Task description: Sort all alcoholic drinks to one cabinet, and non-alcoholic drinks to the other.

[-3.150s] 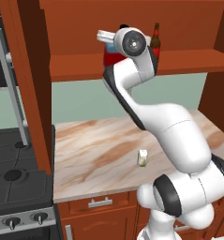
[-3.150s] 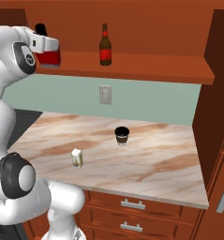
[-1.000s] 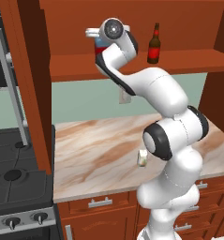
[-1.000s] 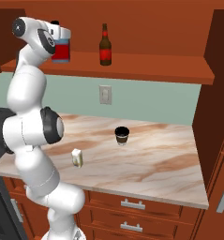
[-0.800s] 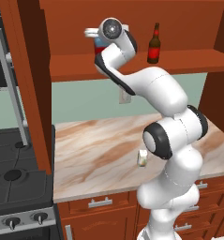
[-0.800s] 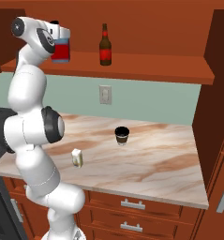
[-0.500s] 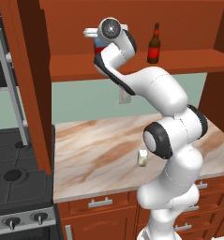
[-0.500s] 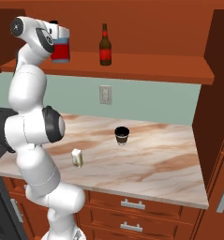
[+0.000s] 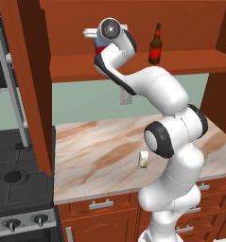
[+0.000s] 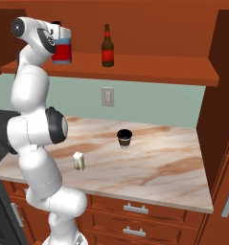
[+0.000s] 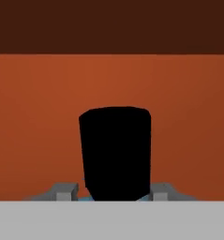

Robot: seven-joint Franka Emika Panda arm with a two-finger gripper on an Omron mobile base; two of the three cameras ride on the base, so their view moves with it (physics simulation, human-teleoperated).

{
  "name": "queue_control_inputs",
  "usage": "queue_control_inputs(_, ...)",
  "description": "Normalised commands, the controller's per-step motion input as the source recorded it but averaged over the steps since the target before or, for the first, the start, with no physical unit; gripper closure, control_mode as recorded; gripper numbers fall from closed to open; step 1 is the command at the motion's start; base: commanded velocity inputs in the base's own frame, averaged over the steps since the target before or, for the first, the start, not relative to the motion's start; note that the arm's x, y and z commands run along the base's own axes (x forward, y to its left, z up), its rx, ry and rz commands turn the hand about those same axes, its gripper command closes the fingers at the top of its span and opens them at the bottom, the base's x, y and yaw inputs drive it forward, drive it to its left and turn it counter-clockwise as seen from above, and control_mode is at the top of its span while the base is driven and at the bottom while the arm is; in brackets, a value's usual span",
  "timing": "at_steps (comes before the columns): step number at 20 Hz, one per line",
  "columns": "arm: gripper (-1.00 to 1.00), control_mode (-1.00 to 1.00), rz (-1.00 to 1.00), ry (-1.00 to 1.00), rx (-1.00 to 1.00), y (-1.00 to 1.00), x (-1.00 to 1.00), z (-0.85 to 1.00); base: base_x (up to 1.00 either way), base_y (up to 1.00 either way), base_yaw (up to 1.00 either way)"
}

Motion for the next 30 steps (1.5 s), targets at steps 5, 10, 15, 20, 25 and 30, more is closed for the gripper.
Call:
queue_control_inputs(5, -1.0, -1.0, 0.0, -0.01, 0.0, 0.01, 0.07, 0.0, 0.0, 0.0, 0.0)
queue_control_inputs(10, -1.0, -1.0, 0.0, -0.03, 0.0, 0.0, 0.03, 0.02, 0.0, 0.0, 0.0)
queue_control_inputs(15, -1.0, -1.0, 0.0, -0.01, 0.0, 0.0, 0.0, 0.13, 0.0, 0.0, 0.0)
queue_control_inputs(20, -1.0, -1.0, 0.0, 0.0, -0.01, 0.0, -0.09, 0.15, 0.0, 0.0, 0.0)
queue_control_inputs(25, -1.0, -1.0, 0.0, 0.0, -0.02, 0.0, -0.14, 0.11, 0.0, 0.0, 0.0)
queue_control_inputs(30, -1.0, -1.0, 0.0, 0.01, -0.03, 0.0, -0.21, 0.0, 0.0, 0.0, 0.0)
